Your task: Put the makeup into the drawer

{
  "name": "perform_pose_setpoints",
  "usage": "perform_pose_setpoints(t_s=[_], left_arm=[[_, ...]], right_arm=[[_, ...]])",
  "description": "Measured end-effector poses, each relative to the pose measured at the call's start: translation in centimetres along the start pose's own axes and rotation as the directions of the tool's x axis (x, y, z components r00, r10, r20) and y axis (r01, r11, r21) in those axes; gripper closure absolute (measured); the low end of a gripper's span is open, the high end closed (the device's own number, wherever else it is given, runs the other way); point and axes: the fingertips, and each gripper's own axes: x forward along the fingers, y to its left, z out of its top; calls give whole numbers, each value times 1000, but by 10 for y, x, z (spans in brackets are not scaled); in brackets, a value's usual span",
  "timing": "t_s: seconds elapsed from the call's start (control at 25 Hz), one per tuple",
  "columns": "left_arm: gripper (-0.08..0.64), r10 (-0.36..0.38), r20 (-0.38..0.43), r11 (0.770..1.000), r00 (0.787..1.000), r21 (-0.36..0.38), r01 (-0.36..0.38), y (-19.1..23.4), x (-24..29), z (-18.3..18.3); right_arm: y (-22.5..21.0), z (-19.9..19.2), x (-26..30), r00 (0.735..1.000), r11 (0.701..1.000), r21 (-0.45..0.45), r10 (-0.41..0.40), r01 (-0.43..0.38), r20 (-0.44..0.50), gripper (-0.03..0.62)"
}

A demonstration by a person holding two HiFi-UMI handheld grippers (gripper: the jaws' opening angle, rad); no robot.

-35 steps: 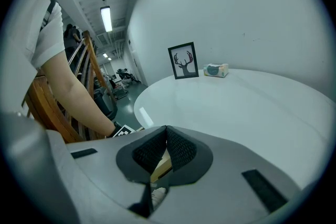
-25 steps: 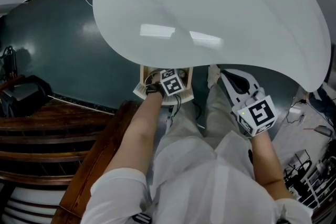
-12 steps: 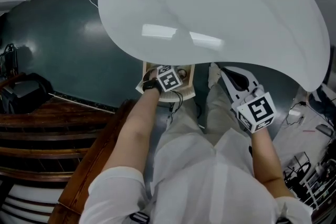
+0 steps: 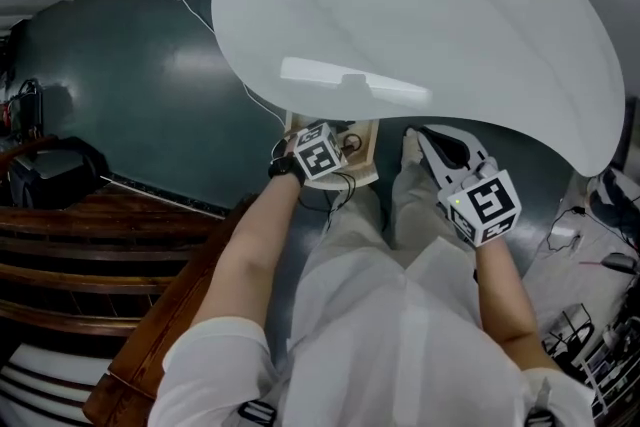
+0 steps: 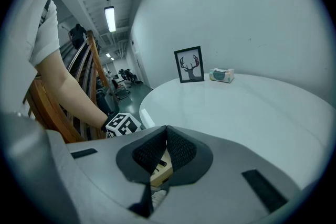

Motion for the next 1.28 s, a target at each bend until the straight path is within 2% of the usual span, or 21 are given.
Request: perform_pose_setpoints(t_s=[0.2,0.36,0.52,0.64,0.72,0.8,0.88,0.96,1.12,1.28], left_arm=[[402,36,79,999,996,23,-38,-17,-37,17],[414,95,185,995,978,-8,-95,-29,-78,34],[435,192,298,981,935,-53,-184,-37,-125,51],[462,274,390,962,879,-100,-255,-39,-167,65],[470,325,449,946,832,-140,-293,-43,-197,73],[480,381,509,924,772,-193,-329,-46,-228,80],[494,442,569,896,693,-248,-368,-47,-260,88],[511,501,619,863,605,-300,-408,-50,-290,95],[531,589,682,795,433,-393,-462,-58,-348,103],[532,639,709,741,297,-463,-486,-63,-398,104]], right_arm=[[7,11,-4,1000,1000,-13,-2,2,16,583],[12,24,-12,999,1000,-29,-1,2,36,583],[18,37,-19,998,999,-53,3,1,69,583],[20,51,-24,995,998,-69,3,4,101,583],[22,61,-29,993,997,-81,1,9,118,583],[24,71,-34,990,995,-96,-2,15,138,583],[23,82,-39,986,994,-109,-7,26,164,583],[22,92,-45,982,993,-114,-15,37,190,583],[21,108,-58,972,992,-114,-31,59,234,583],[18,122,-69,961,989,-118,-51,86,272,583]])
